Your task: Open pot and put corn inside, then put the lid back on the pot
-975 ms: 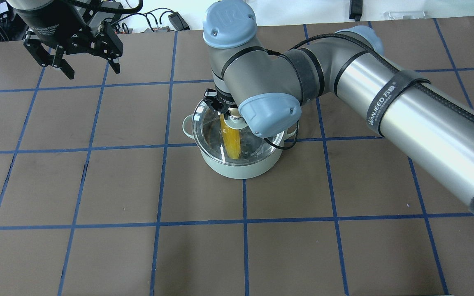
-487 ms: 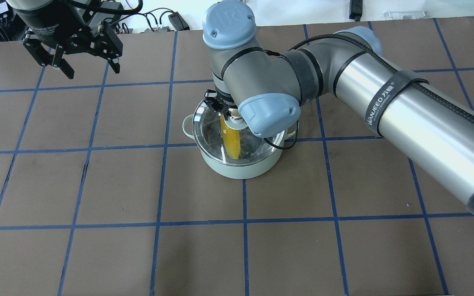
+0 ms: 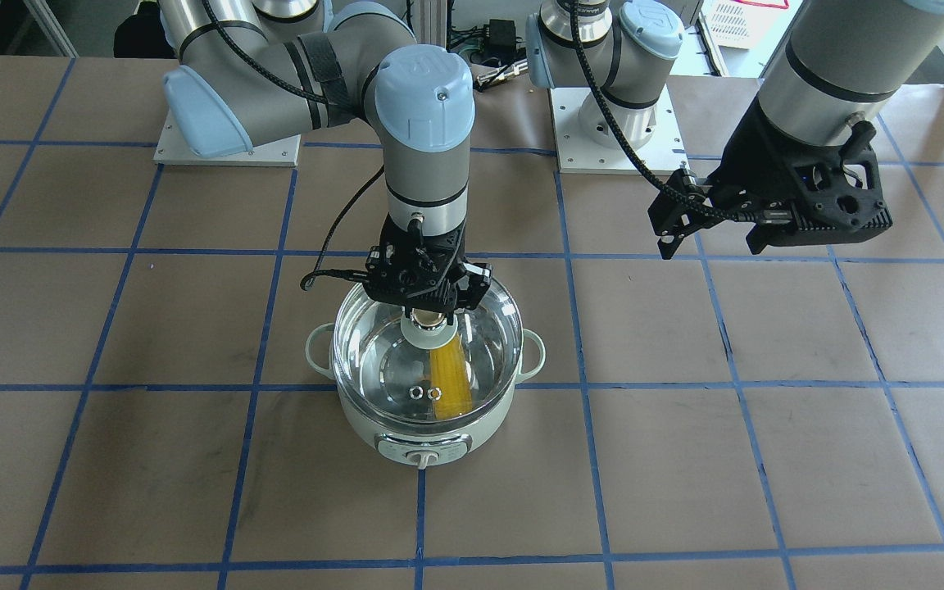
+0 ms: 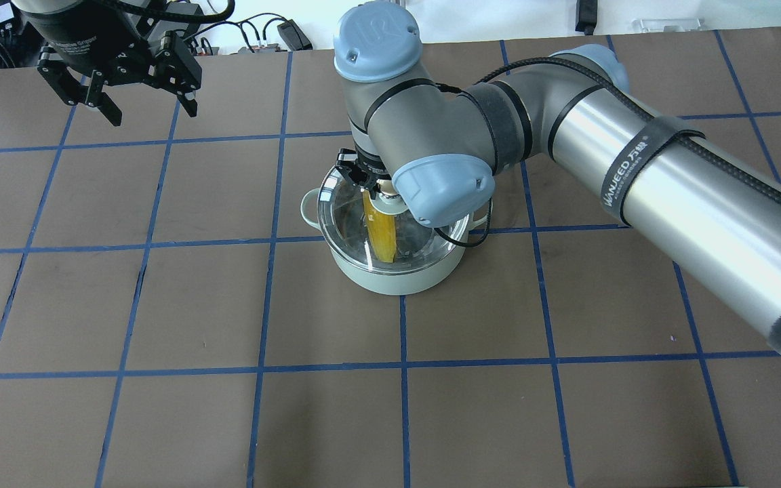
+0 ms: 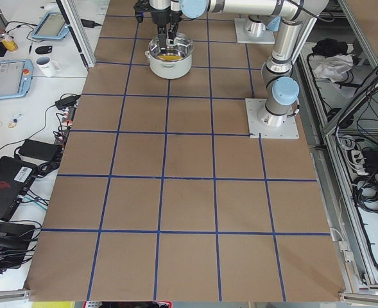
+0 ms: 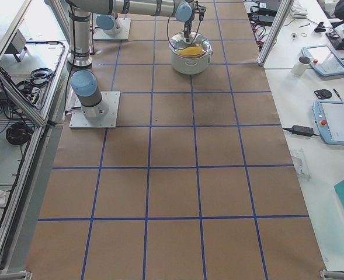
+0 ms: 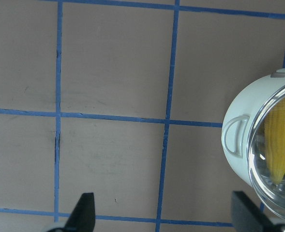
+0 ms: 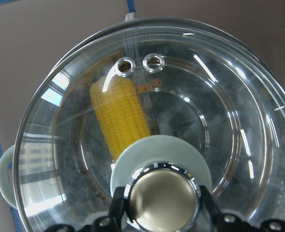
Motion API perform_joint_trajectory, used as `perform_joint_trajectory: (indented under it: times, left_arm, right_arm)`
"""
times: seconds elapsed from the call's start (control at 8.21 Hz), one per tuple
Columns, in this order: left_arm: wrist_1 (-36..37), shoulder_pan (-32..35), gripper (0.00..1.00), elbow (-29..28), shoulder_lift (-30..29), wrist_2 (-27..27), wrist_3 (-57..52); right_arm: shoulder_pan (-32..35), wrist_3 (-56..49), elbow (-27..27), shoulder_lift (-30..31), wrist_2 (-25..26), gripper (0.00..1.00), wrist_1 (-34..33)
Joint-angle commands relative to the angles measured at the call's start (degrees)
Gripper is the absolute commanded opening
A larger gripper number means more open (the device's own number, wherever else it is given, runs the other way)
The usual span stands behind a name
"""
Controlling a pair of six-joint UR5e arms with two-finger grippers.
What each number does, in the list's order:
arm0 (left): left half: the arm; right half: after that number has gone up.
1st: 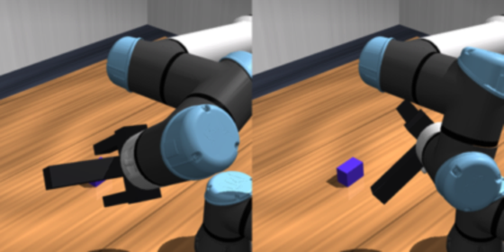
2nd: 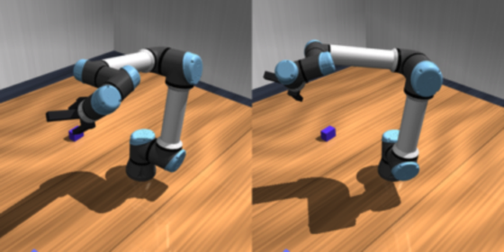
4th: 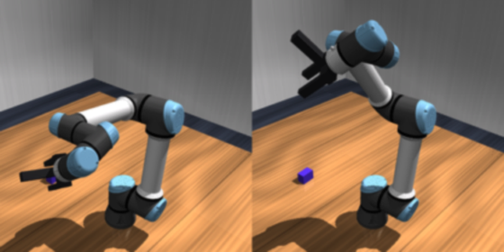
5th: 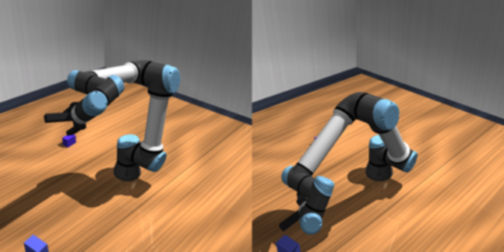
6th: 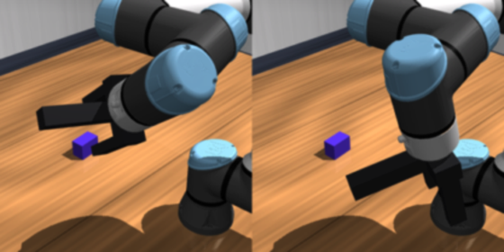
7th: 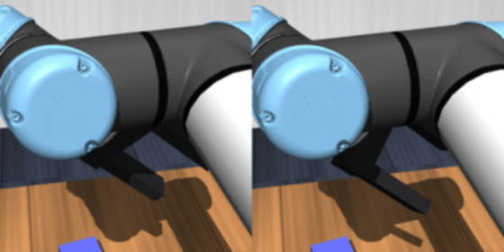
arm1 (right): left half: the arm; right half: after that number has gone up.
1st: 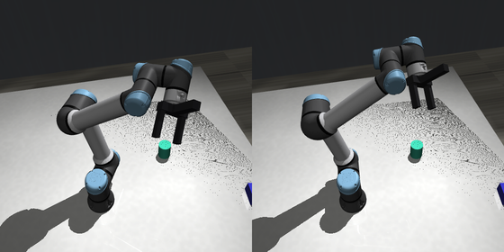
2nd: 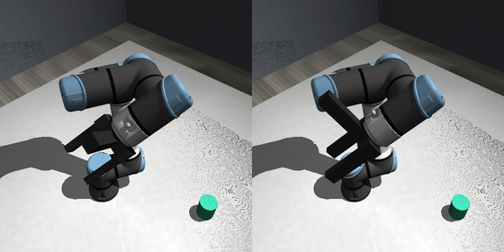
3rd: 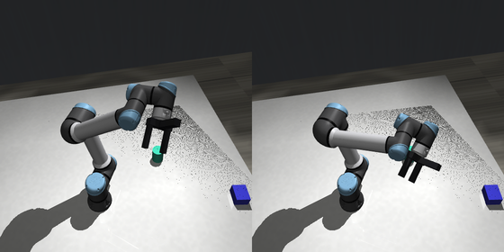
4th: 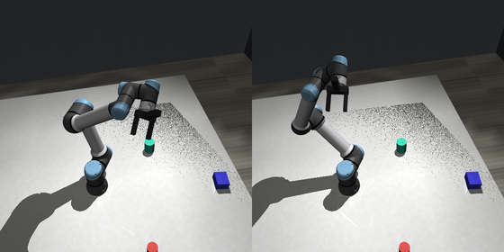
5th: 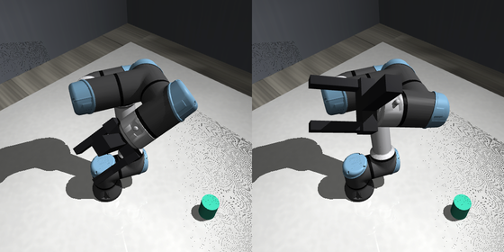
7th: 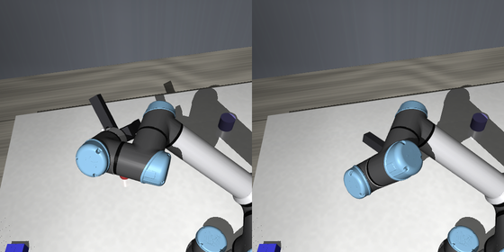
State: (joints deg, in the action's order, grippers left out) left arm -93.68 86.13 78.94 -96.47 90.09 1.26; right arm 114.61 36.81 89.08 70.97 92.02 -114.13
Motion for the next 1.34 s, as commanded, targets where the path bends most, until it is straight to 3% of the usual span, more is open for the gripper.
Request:
perform_joint_trajectory:
  times: [0.0,1.22]
  left_arm:
    - [0.3,0.0,1.0,0.0,0.1,0.0,0.0]
    - [0.3,0.0,1.0,0.0,0.1,0.0,0.0]
  right_arm:
    - [0.0,0.0,0.0,0.0,0.0,0.26,0.0]
    - [-0.1,-0.9,0.4,-0.5,0.9,0.26,-1.4]
